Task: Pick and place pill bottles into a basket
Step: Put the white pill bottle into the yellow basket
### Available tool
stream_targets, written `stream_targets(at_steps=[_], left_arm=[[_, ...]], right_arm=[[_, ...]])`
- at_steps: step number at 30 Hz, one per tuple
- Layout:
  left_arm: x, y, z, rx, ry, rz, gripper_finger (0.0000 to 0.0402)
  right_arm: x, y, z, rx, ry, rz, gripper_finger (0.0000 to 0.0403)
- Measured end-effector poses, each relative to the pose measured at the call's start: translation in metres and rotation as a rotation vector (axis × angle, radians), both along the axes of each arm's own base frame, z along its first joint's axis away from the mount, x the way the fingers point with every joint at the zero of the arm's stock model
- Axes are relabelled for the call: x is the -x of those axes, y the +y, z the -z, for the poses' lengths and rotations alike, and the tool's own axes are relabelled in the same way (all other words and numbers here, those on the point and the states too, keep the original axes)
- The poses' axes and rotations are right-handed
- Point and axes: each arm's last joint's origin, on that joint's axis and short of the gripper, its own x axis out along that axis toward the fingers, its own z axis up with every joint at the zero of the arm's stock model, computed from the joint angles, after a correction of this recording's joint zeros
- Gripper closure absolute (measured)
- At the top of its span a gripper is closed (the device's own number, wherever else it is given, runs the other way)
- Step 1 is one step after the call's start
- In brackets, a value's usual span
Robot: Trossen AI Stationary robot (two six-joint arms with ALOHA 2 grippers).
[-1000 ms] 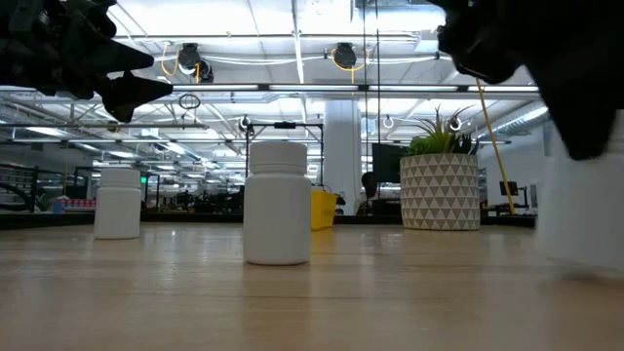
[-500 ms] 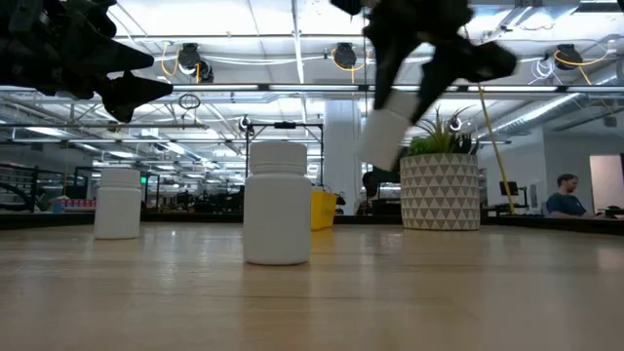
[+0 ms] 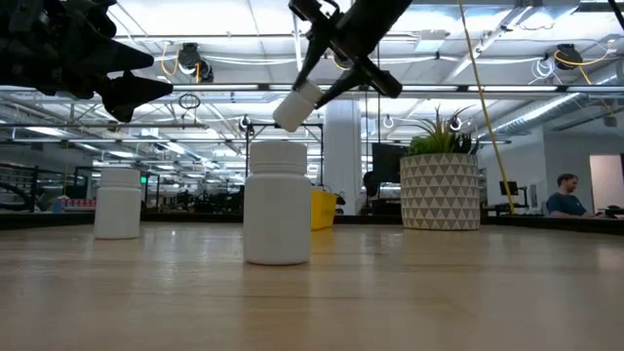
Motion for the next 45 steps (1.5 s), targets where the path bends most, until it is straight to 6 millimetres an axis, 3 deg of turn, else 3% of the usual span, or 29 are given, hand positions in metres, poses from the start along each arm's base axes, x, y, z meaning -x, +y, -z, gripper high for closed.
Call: stream_targets(at_steps=[8,15,27,45], left_arm=[[0.000,0.000,0.000,0.000,0.000,0.000,0.0128],[0.000,0.000,0.000,0.000,0.000,0.000,0.0128],[0.000,0.000,0.000,0.000,0.000,0.000,0.0128],[0.000,0.000,0.000,0.000,0.000,0.000,0.0128]], right_arm=[[-0.001,-0.041,-0.041,0.120,-0.022,-0.013,0.0254],[0.005,-0.078,-0.045,0.082,0.146,-0.087,0.0254],[-0.013,-0.102,-0.011,-0.004,0.275,-0.269,0.0254],[-0.028,-0.108,0.045,0.032,0.486,-0.430,0.0254]])
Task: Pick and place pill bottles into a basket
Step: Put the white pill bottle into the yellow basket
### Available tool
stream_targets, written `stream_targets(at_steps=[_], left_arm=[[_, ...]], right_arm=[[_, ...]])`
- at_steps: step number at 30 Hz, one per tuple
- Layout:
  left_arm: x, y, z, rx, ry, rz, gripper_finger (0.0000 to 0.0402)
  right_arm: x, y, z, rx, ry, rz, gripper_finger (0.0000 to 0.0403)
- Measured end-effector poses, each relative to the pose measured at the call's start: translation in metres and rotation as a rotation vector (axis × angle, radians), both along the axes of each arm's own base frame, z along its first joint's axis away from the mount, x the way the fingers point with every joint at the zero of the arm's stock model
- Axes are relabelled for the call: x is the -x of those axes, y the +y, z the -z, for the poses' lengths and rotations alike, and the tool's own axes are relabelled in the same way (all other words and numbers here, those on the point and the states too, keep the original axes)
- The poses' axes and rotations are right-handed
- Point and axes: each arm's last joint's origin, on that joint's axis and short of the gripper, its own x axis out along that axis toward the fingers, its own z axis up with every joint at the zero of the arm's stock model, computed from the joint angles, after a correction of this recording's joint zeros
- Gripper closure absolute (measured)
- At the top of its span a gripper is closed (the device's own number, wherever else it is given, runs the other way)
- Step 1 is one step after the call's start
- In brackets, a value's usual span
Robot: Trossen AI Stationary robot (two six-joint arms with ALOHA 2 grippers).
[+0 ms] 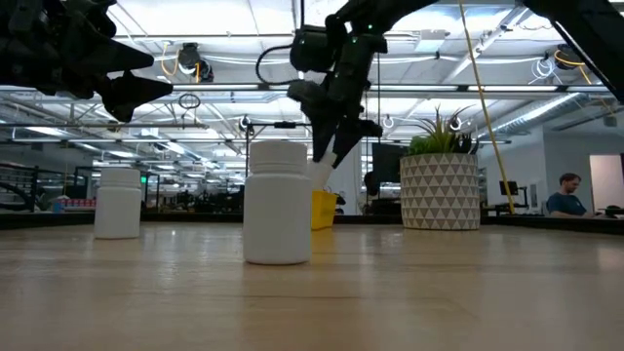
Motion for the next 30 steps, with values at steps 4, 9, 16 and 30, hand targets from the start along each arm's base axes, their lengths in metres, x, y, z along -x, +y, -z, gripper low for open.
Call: stream_targets(at_steps=[4,9,16,30], left_arm=[[0.000,0.000,0.000,0.000,0.000,0.000,0.0128],[0.000,0.000,0.000,0.000,0.000,0.000,0.0128],[0.000,0.000,0.000,0.000,0.001,0.000,0.0128],[0.000,0.000,0.000,0.000,0.000,0.000,0.0128]], right_arm=[[-0.004,-0.001,0.010,-0.001,0.022,-0.017,0.0254],[-0.006,-0.002,0.013,0.004,0.012,-0.025,0.0248],[-0.012,-0.003,0.011,0.018,-0.052,-0.078,0.0245],[-0.010,-0.003,0.012,0.055,-0.022,-0.122,0.0238]])
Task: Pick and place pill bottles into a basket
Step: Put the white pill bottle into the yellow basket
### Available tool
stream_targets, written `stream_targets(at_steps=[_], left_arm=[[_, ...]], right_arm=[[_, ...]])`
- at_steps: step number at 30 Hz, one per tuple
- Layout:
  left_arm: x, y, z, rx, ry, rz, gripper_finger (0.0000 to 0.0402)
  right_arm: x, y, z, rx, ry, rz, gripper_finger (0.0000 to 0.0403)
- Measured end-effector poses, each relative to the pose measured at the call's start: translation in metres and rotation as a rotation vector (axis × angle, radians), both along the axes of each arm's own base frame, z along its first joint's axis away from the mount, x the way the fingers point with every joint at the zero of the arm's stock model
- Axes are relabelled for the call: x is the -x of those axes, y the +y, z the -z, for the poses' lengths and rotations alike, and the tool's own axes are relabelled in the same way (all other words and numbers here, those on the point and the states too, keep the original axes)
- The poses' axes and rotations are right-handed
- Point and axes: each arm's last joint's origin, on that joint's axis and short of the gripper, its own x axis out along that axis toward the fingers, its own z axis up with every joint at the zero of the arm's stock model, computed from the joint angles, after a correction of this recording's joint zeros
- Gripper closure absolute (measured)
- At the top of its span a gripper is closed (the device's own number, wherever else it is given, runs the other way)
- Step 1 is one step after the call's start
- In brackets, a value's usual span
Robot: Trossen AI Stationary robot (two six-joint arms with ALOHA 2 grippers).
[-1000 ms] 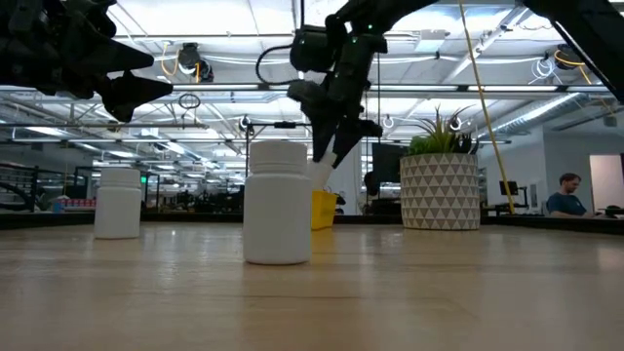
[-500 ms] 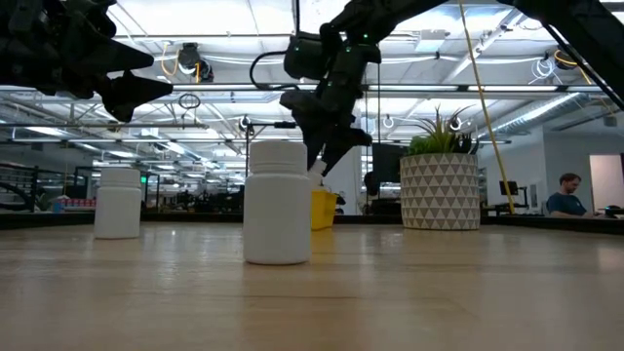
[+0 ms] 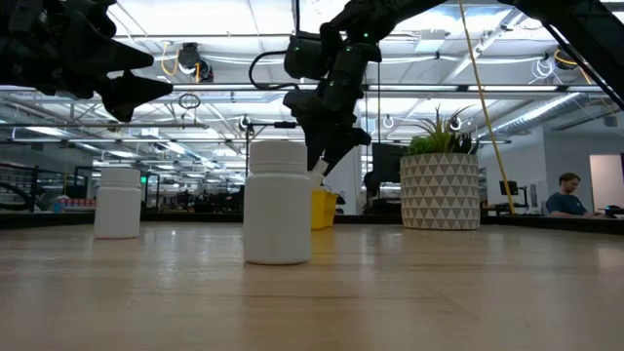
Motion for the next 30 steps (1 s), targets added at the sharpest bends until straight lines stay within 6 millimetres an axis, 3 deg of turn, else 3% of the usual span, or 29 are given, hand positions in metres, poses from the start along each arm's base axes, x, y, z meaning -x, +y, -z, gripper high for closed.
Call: stream_targets(at_steps=[9,20,30], left_arm=[[0.000,0.000,0.000,0.000,0.001,0.000,0.0128],[0.000,0.000,0.000,0.000,0.001,0.000,0.0128],[0.000,0.000,0.000,0.000,0.000,0.000,0.0128]], right_arm=[[0.000,0.000,0.001,-0.001,0.003,-0.010,0.0231],[-0.005,0.002,0.027,-0.056,0.076,-0.016,0.0228],[-0.008,0.004,0.026,-0.049,0.056,-0.021,0.0223]])
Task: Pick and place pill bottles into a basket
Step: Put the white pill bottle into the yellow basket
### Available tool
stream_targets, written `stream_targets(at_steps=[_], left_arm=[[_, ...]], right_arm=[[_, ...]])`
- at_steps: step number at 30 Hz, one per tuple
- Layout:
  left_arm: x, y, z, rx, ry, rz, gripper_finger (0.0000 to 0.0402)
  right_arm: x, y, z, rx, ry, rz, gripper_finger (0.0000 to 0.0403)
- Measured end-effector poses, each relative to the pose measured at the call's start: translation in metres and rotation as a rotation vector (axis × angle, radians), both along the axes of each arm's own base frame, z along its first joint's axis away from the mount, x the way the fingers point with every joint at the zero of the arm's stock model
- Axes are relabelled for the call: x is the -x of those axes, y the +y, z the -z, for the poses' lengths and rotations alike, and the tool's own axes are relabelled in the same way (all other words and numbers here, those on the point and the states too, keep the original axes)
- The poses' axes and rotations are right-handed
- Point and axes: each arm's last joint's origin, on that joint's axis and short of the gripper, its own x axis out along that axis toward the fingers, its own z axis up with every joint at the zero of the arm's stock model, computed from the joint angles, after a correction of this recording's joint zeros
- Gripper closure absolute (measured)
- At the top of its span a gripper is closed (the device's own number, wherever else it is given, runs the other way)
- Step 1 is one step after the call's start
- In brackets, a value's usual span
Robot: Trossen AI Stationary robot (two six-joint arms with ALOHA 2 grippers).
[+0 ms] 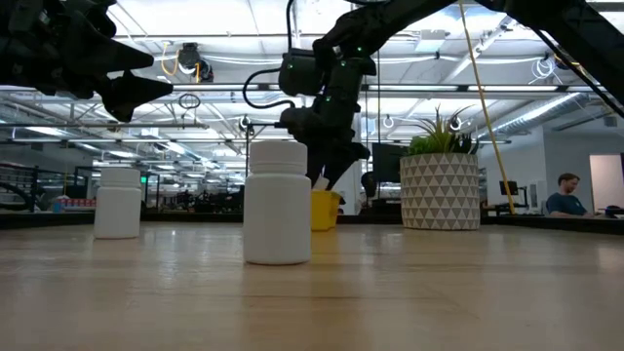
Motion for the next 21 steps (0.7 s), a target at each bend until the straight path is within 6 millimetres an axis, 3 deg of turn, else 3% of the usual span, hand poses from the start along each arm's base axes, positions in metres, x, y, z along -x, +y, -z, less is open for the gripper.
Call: stream_targets(at_steps=[12,21], left_arm=[[0.0000,0.0000,0.0000,0.000,0.000,0.000,0.0128],[0.0000,0.0000,0.0000,0.000,0.000,0.000,0.0128]], right_arm=[[0.0000,0.0001,-0.0001,-0.004,-0.001,0.000,0.0218],[-0.0018,-0.0010,-0.0009,0.003,-0.021,0.005,0.0153]])
